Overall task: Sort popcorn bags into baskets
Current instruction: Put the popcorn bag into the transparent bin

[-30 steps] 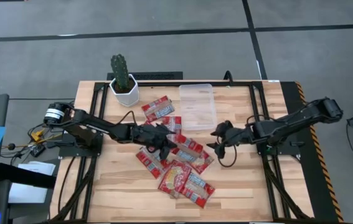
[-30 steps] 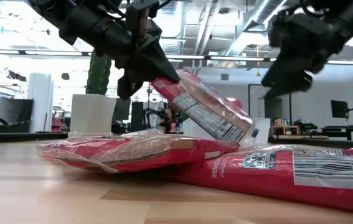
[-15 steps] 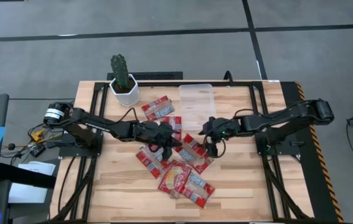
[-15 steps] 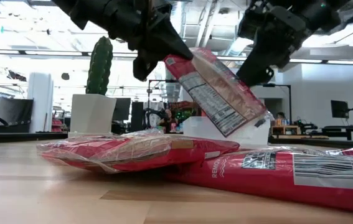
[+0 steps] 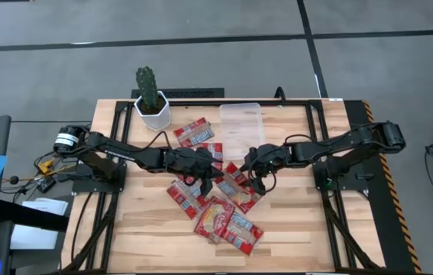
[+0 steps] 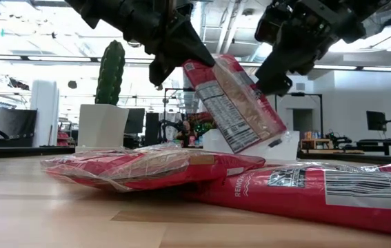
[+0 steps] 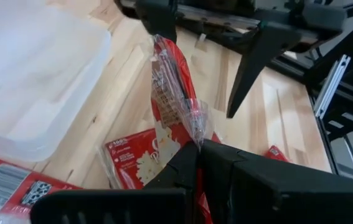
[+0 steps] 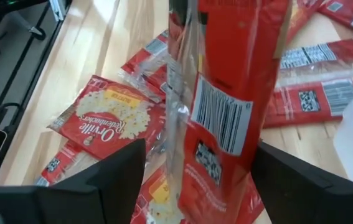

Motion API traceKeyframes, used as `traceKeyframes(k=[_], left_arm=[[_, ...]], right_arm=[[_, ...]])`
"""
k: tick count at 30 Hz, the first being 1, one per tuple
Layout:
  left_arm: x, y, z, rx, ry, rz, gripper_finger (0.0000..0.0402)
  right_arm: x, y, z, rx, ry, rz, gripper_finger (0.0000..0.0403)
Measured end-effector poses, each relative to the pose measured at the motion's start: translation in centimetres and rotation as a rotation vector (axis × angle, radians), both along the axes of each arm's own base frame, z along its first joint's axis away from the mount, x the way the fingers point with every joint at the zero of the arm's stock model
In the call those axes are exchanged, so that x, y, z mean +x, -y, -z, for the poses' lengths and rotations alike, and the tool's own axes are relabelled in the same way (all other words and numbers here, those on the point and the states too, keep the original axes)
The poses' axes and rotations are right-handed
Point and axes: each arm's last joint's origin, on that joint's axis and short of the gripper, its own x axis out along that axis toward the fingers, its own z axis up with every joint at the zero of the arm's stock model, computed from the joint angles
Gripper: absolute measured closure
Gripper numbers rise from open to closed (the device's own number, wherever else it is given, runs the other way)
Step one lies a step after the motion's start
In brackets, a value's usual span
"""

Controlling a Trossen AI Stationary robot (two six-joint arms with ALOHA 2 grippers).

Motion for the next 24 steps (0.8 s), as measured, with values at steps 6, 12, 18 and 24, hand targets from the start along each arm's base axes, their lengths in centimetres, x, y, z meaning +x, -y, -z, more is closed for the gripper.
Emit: traceKeyframes(k=[6, 12, 18, 24], left_arm=[[0.1, -0.4, -0.3, -0.002, 0.030, -0.014, 0.0401], [0.2, -0.4, -0.4, -0.007, 0.043, -0.016, 0.0401], [0.5, -0.6, -1.4, -0.011, 0.118, -0.017, 0.0401], [0.8, -1.0, -2.0, 0.008, 0.134, -0.013, 0.0401]], right_arm=[[0.2, 0.0, -0.3, 0.007, 0.031, -0.008, 0.0112], [0.2, 0.0, -0.3, 0.008, 0.030, -0.009, 0.0112], [0.1, -0.1, -0.3, 0.024, 0.031, -0.033, 0.0112], [0.1, -0.1, -0.3, 0.031, 0.029, -0.028, 0.0123]])
